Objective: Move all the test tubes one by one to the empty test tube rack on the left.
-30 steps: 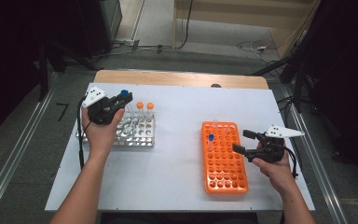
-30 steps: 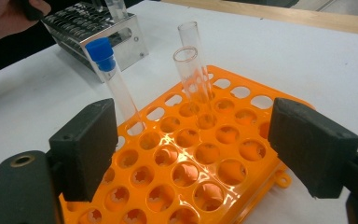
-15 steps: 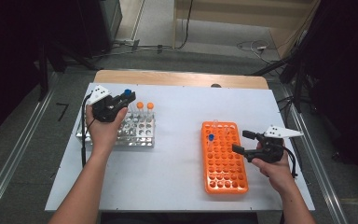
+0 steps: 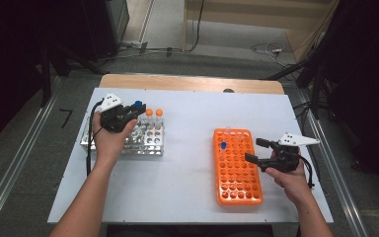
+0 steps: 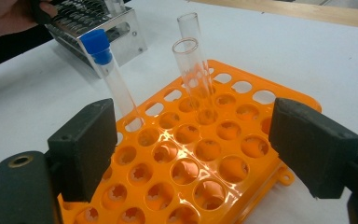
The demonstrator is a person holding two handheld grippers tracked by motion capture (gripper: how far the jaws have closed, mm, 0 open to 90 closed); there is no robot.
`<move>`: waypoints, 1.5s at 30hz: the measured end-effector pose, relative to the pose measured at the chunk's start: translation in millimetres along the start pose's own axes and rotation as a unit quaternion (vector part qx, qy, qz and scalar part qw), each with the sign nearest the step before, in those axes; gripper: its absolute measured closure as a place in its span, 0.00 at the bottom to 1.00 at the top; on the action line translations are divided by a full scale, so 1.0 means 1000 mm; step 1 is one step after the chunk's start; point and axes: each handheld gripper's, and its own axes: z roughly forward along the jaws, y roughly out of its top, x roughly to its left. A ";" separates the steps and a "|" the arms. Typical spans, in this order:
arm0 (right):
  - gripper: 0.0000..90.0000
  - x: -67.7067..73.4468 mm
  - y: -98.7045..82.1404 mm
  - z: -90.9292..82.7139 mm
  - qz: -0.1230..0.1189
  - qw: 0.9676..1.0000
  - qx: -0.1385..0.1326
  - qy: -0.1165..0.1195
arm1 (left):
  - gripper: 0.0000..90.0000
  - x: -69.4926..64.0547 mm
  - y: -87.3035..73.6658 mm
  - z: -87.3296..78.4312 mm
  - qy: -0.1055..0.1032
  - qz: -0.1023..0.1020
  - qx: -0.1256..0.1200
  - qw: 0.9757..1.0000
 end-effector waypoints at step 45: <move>0.35 0.033 0.013 0.026 -0.034 0.998 0.013 0.060 | 0.04 -0.042 -0.011 -0.037 -0.045 -0.041 0.027 0.998</move>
